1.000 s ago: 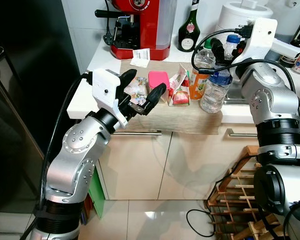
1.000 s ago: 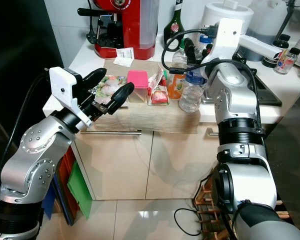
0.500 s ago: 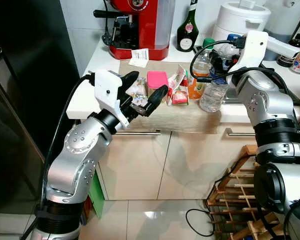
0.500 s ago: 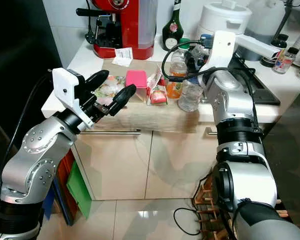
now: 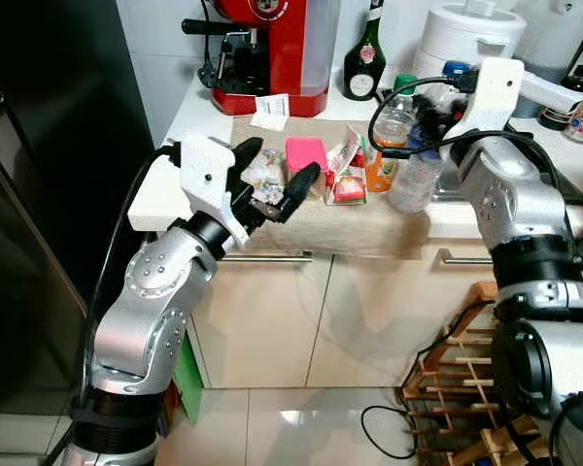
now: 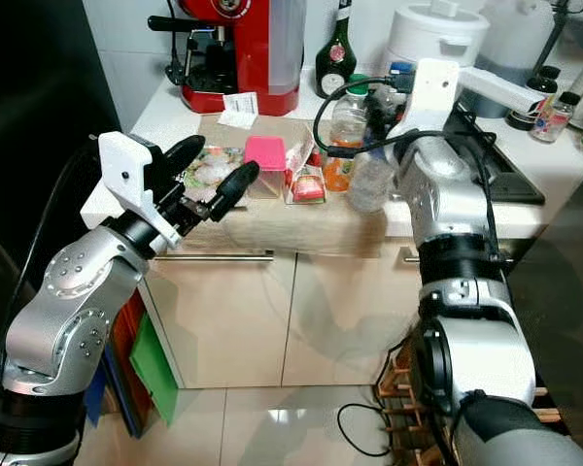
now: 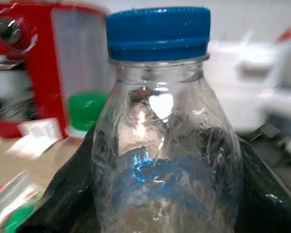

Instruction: Restocking fridge

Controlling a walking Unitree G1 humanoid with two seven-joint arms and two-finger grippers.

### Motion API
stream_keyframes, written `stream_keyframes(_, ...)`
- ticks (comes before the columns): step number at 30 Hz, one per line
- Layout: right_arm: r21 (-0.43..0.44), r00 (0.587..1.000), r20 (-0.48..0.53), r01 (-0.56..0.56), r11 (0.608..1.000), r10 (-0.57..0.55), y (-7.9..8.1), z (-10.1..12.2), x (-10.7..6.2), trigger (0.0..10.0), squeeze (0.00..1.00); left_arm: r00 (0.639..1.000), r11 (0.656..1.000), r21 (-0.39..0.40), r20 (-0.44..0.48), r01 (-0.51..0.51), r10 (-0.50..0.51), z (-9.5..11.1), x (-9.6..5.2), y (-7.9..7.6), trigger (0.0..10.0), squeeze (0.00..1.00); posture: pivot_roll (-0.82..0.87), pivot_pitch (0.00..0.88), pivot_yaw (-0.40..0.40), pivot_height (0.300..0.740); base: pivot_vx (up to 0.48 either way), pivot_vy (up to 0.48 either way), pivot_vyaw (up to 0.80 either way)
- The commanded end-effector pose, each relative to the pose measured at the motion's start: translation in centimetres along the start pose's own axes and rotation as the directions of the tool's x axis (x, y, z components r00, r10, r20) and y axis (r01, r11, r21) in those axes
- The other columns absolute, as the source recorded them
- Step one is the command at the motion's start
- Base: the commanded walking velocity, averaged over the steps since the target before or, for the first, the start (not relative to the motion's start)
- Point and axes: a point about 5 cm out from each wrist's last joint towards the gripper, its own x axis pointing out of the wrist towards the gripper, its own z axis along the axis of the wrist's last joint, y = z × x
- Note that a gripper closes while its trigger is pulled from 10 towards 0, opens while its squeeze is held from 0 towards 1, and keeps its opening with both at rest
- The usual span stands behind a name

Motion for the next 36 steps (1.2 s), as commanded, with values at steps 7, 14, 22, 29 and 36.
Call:
stream_keyframes(7, -0.042, 0.931, 0.348, 0.137, 0.990, -0.114, -0.7, 3.4, -2.5, 10.0, 0.00, 0.975, 0.974, 0.030, 0.007, -0.223, 0.223, -0.7, -0.2, 1.2, 10.0, 0.00, -0.09, 0.000, -0.016, 0.740, 0.000, 0.000, 0.00)
stream_keyframes(14, -0.078, 0.916, 0.376, 0.184, 0.980, -0.142, -0.7, 0.8, -5.7, 10.0, 0.00, 0.913, 0.910, 0.090, -0.010, -0.405, 0.407, -1.6, -1.5, 2.2, 10.0, 0.00, -0.10, 0.000, -0.010, 0.740, 0.000, 0.000, 0.00)
stream_keyframes(22, -0.163, 0.930, 0.366, 0.109, 0.981, -0.043, -0.1, -1.0, -8.9, 10.0, 0.00, 0.871, 0.866, 0.130, -0.030, -0.484, 0.491, -2.1, -3.6, 2.4, 10.0, 0.00, -0.10, 0.000, -0.011, 0.740, 0.000, 0.000, 0.00)
stream_keyframes(29, -0.170, 0.969, 0.245, 0.065, 0.983, -0.022, 0.0, -3.6, -9.3, 10.0, 0.00, 0.865, 0.860, 0.144, -0.042, -0.490, 0.500, -2.6, -3.3, 2.3, 10.0, 0.00, -0.10, 0.000, -0.017, 0.740, -0.034, 0.000, 0.00)
stream_keyframes(36, -0.094, 0.991, 0.130, 0.021, 0.995, -0.009, 0.6, -5.7, -9.1, 10.0, 0.00, 0.863, 0.858, 0.147, -0.045, -0.492, 0.503, -2.6, -3.2, 2.4, 10.0, 0.00, -0.10, 0.000, -0.012, 0.740, -0.241, 0.000, 0.00)
